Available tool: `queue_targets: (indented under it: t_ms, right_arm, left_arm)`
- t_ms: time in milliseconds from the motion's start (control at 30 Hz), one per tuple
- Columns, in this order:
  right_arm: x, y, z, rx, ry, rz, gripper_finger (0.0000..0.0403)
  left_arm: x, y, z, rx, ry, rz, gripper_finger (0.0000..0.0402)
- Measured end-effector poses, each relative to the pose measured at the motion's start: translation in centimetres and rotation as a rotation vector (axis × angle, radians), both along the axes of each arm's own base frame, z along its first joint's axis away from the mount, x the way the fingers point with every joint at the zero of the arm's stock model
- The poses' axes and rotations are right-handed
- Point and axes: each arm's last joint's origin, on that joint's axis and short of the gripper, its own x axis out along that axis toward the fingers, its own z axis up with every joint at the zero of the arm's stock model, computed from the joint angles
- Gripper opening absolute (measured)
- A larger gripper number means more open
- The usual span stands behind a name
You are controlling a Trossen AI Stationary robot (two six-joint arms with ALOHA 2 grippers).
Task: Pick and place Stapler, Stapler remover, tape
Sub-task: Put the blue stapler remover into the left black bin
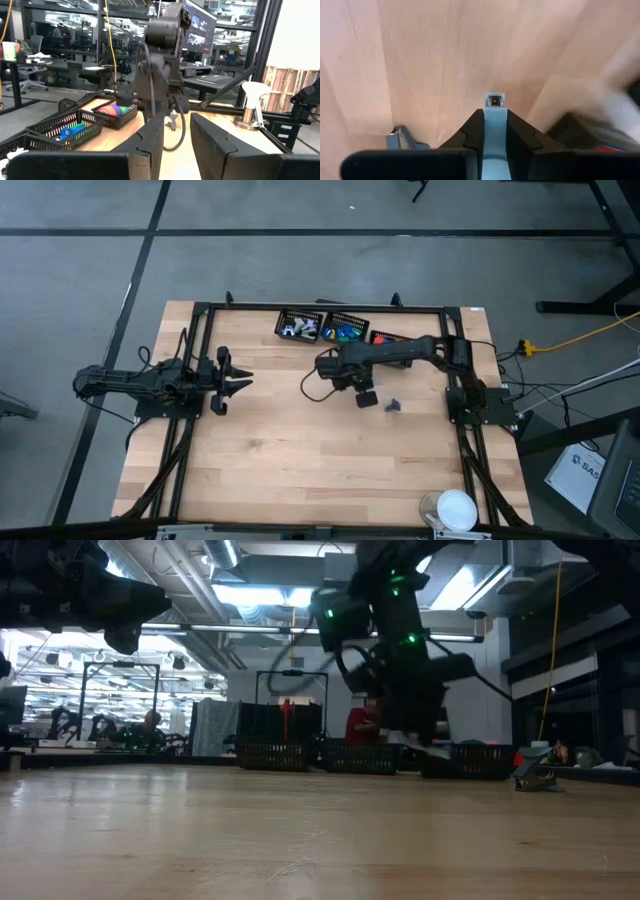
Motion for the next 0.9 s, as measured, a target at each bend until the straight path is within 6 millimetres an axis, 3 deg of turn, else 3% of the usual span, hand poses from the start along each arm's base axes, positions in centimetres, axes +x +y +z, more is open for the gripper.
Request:
queue_targets:
  t_ms: [267,700,900]
  right_arm:
    - [1.6,-0.5,3.0,-0.023,-0.27,-0.009,0.0051]
    - [4.5,-2.3,4.5,0.042,-0.657,-0.043,0.0051]
    - [5.8,-4.3,5.5,0.01,-0.85,-0.073,0.0051]
  left_arm:
    - [0.0,0.0,0.0,0.0,0.0,0.0,0.0091]
    - [0.0,0.0,0.0,0.0,-0.001,0.0,0.0091]
    - [0.0,0.0,0.0,0.0,-0.001,0.0,0.0091]
